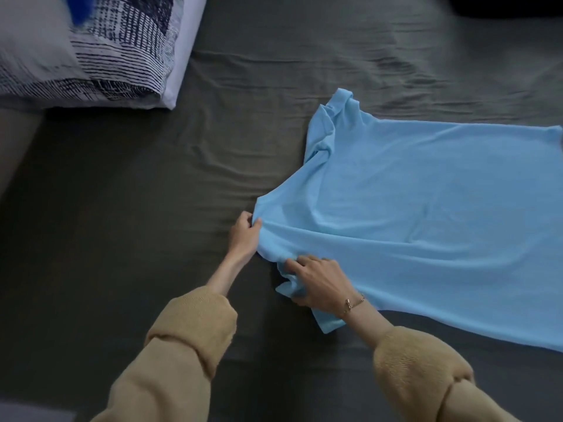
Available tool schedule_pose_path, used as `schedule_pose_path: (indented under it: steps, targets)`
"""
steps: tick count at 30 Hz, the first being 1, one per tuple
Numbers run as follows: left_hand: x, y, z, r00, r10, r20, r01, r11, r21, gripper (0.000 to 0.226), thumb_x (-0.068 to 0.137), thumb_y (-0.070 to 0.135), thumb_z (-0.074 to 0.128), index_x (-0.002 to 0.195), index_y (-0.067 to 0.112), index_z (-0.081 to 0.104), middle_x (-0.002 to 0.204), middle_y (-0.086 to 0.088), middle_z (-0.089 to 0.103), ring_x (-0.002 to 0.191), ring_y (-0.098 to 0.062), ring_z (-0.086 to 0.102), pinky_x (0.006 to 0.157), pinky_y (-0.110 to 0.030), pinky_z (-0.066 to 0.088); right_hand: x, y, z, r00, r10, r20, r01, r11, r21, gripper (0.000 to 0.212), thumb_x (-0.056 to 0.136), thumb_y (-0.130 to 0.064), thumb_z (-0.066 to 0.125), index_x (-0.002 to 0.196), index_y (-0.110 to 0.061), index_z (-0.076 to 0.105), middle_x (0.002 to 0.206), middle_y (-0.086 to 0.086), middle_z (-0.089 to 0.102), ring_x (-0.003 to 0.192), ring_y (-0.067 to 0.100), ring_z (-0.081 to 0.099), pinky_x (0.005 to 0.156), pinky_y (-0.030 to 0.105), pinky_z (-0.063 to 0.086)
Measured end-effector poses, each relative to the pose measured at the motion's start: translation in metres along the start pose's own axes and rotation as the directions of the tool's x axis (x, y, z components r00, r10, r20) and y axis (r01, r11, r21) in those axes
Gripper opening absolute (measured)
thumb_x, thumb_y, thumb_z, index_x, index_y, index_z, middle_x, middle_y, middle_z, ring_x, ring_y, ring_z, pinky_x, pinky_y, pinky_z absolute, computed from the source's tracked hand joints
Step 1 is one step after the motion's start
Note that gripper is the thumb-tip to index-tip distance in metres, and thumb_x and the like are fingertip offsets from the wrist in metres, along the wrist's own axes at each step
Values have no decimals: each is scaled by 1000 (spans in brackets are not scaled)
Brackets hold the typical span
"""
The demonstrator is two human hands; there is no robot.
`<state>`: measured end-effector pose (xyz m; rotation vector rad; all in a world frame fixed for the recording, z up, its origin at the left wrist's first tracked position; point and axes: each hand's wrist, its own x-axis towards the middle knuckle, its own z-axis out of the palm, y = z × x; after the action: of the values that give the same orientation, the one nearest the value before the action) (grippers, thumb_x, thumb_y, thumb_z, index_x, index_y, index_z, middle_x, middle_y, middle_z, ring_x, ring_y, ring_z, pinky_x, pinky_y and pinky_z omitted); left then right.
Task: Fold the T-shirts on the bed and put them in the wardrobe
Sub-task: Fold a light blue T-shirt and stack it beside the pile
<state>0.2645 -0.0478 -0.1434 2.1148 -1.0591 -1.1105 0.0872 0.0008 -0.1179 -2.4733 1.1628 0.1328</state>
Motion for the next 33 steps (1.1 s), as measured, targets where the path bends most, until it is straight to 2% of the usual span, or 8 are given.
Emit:
schedule_pose_path:
  steps: [5,11,15,18,23,26,29,33]
  targets:
    - [-11,-6,1,983,-86,162,108,985,-133,20,88,25,63,96,7,64,96,-3,68,87,-19,63,79,-36,50,1,-1,-10,964,-1,266,-41,987,154,26,87,-28,58,107,-11,60,103,10,63,97,30,58,71,31,39]
    - [-28,-17,-6,969,-101,224,115,992,-50,10,93,16,51,95,8,57,98,-6,63,89,-21,59,73,-30,43,-5,0,-20,771,-128,624,-175,899,402,19,81,-13,64,100,-9,67,73,0,55,75,17,49,63,25,38]
    - [-46,-24,-8,984,-46,172,47,999,-4,18,95,15,47,108,11,59,100,3,62,89,-16,57,73,-27,42,-10,2,-20,671,-162,724,-247,871,424,27,84,-7,59,111,-7,64,106,11,66,87,10,52,81,23,42]
    - [-52,-26,-7,996,-38,83,29,994,101,10,94,20,49,92,13,55,80,6,58,75,-18,54,58,-30,37,-14,4,-20,729,-118,675,-320,813,487,30,84,-5,59,113,-11,64,103,3,69,90,9,58,87,21,45]
    - [-74,-21,-3,993,-116,-6,114,966,231,31,85,42,62,77,15,49,75,5,54,68,-16,53,51,-29,32,-28,24,-26,852,153,501,-363,863,352,7,78,-11,59,75,-9,65,68,2,64,65,16,60,61,19,47]
    - [-97,-27,0,982,-186,-22,184,937,296,37,80,48,64,85,13,54,79,4,57,71,-17,57,52,-28,38,-44,40,-27,712,338,616,-546,817,183,29,81,-18,54,54,-10,58,42,-3,58,39,8,53,45,18,42]
    - [-119,-41,7,965,-258,45,241,941,239,41,72,54,68,87,17,63,82,3,68,69,-18,67,67,-33,55,-62,51,-22,516,468,718,-753,647,120,35,89,-31,53,66,-6,59,42,1,60,41,12,59,43,16,40]
    - [-149,-45,23,938,-310,158,281,943,177,39,71,47,75,72,12,59,71,-1,67,68,-18,66,70,-36,54,-84,49,-4,467,552,691,-872,416,257,32,87,-34,57,77,-4,52,47,4,63,39,13,59,42,16,41]
